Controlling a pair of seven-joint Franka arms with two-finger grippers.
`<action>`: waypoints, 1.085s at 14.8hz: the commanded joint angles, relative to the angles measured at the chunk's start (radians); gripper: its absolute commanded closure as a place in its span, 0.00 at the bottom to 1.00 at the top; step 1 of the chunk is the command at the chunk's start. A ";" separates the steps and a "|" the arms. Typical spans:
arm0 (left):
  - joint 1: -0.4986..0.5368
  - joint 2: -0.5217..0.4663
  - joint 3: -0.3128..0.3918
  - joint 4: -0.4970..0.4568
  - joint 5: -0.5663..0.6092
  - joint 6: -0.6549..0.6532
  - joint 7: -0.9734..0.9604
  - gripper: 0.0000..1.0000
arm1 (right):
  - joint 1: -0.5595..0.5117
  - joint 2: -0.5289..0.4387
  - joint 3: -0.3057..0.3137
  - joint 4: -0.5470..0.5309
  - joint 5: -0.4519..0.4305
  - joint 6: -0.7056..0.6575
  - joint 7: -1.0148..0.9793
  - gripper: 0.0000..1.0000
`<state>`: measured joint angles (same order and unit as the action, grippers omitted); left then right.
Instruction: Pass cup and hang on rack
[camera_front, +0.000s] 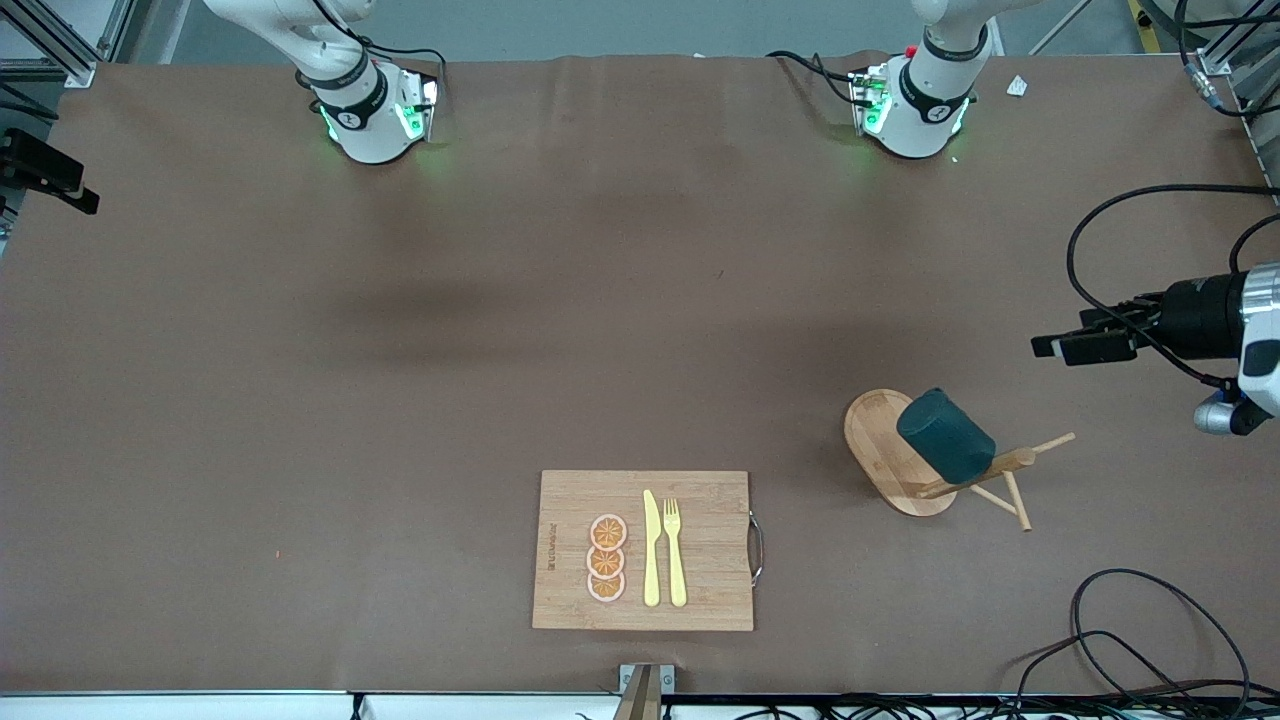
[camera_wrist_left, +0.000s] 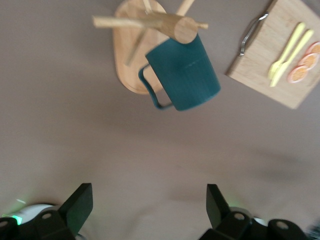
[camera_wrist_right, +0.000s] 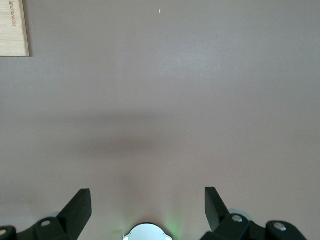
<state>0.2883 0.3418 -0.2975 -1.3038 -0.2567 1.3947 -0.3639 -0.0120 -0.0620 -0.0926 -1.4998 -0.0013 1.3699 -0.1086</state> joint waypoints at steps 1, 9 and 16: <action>0.006 -0.069 -0.011 -0.005 0.134 0.013 0.124 0.00 | -0.013 -0.016 0.005 -0.008 0.003 0.001 0.006 0.00; 0.006 -0.323 -0.092 -0.230 0.269 0.187 0.200 0.00 | -0.009 -0.016 0.007 -0.007 0.003 0.015 0.001 0.00; 0.011 -0.330 -0.104 -0.226 0.257 0.213 0.275 0.00 | -0.009 -0.016 0.005 -0.007 0.003 0.012 0.000 0.00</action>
<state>0.2899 0.0250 -0.3923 -1.5409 -0.0046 1.5988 -0.1281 -0.0120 -0.0620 -0.0950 -1.4992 -0.0013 1.3817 -0.1087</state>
